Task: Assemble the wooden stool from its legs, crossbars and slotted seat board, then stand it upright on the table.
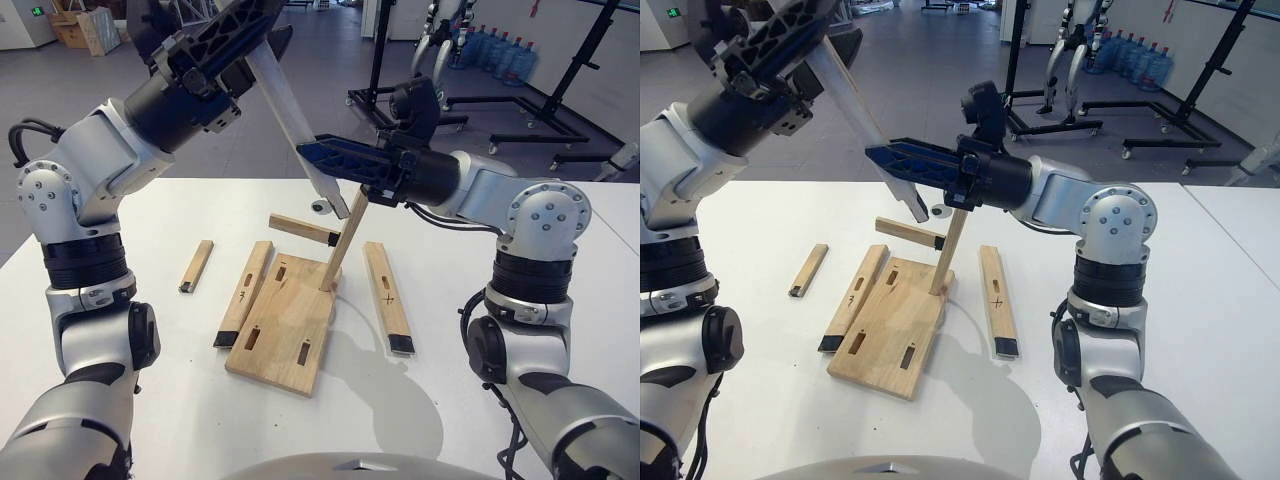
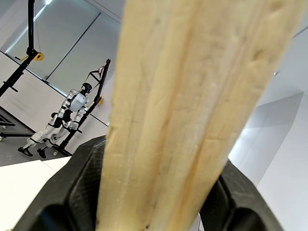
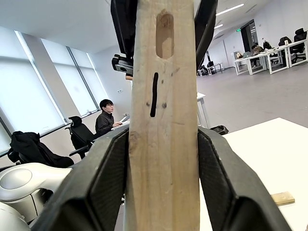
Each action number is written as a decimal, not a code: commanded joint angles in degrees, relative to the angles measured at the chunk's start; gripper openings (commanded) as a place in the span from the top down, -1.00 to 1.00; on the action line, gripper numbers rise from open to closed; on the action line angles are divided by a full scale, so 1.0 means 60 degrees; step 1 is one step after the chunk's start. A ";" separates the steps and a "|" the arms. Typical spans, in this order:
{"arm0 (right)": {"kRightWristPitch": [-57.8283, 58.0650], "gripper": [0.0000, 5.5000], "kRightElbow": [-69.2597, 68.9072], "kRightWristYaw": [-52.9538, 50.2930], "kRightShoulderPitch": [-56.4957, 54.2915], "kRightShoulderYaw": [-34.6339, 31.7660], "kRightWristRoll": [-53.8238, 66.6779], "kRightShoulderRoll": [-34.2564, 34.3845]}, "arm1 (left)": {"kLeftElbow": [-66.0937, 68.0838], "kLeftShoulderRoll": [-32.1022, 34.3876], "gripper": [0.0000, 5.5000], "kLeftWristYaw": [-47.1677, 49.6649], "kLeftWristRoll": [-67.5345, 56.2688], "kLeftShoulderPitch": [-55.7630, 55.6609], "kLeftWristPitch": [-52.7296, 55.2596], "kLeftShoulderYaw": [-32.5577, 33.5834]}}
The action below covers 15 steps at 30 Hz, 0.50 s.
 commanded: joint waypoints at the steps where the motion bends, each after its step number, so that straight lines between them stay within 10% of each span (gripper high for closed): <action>1: -0.0074 0.26 -0.0116 -0.0059 0.0111 0.0084 0.0117 -0.0025 | -0.0033 0.0081 0.14 0.0117 0.0019 0.0164 0.0146 -0.0150; 11: -0.0556 0.26 -0.0001 -0.0092 0.0389 0.0250 -0.0359 0.0064 | -0.0255 0.0056 0.15 0.0225 0.0027 0.0364 0.0003 -0.0209; 15: -0.0440 -0.05 -0.0248 0.0001 0.0670 0.0503 -0.0375 -0.0087 | -0.0354 0.0140 0.20 0.0215 0.0092 0.0547 -0.0087 -0.0240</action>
